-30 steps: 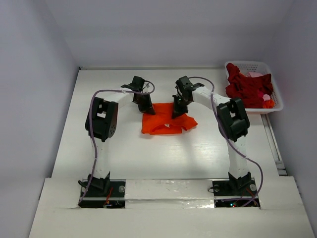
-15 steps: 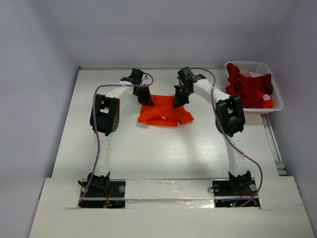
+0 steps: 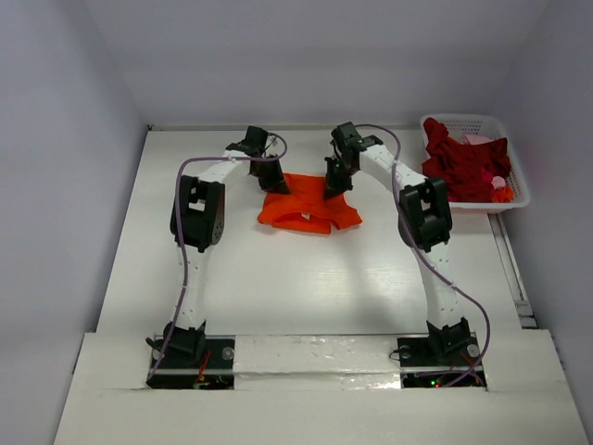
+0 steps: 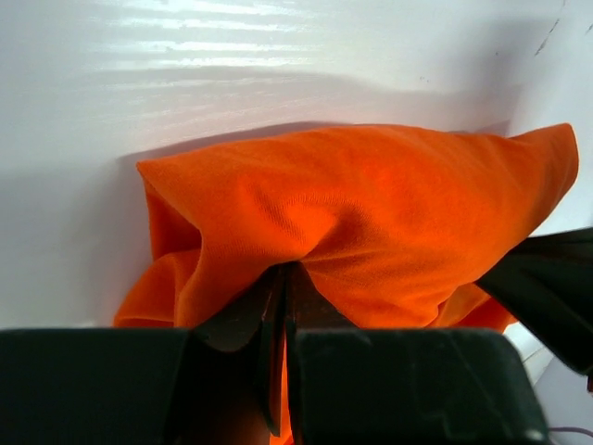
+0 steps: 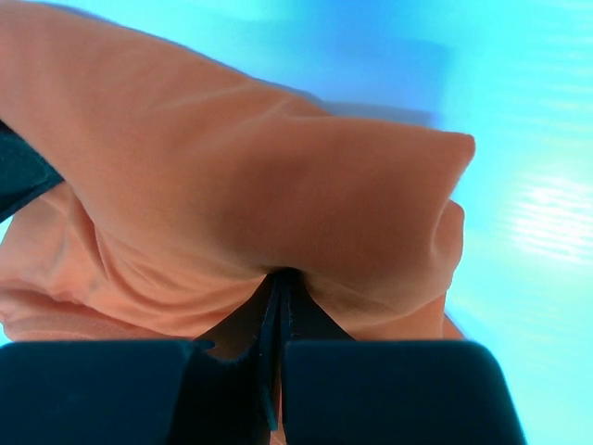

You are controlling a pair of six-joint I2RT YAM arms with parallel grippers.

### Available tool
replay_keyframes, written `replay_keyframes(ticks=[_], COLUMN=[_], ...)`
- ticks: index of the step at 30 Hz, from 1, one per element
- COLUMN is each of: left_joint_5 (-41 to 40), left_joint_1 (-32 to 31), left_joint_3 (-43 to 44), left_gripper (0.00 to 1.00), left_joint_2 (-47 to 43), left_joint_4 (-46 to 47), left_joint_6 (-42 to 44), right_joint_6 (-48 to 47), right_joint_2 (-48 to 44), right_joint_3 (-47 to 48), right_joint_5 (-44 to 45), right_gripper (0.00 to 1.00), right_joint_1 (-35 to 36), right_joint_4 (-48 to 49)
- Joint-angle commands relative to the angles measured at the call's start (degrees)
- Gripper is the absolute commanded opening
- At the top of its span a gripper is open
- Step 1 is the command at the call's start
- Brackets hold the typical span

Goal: Fold and stack the t-shirts
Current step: Smooth out wrinkles on the folded tshirt

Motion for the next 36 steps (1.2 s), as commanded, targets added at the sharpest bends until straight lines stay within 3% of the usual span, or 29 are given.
replay_keyframes(ticks=[1,11,25,36], left_joint_5=[-3.08,-3.96,-5.19,-4.49], left_joint_1=[0.34,0.34,0.87,2.10], left_joint_3=[-5.03,-11.20,-1.71,0.49], left_gripper=[0.00,0.00,0.00,0.00], left_joint_2=[-2.83,-6.44,-0.91,0.68], left_joint_4=[-0.86,1.25,-2.18,-2.62], left_joint_6=[1.01,1.54,2.59,2.77], right_joint_6=[-1.11,-1.29,-1.20,-1.11], right_joint_2=[0.75,2.95,1.28,0.22], right_joint_3=[3.71,7.49,4.33,3.01], right_joint_5=[-0.20,-1.60,-1.43,-1.25], right_gripper=[0.00,0.00,0.00,0.00], right_joint_1=[-0.83,-1.98,-1.98,-1.98], right_joint_4=[-1.28,-2.16,-0.84,-0.31])
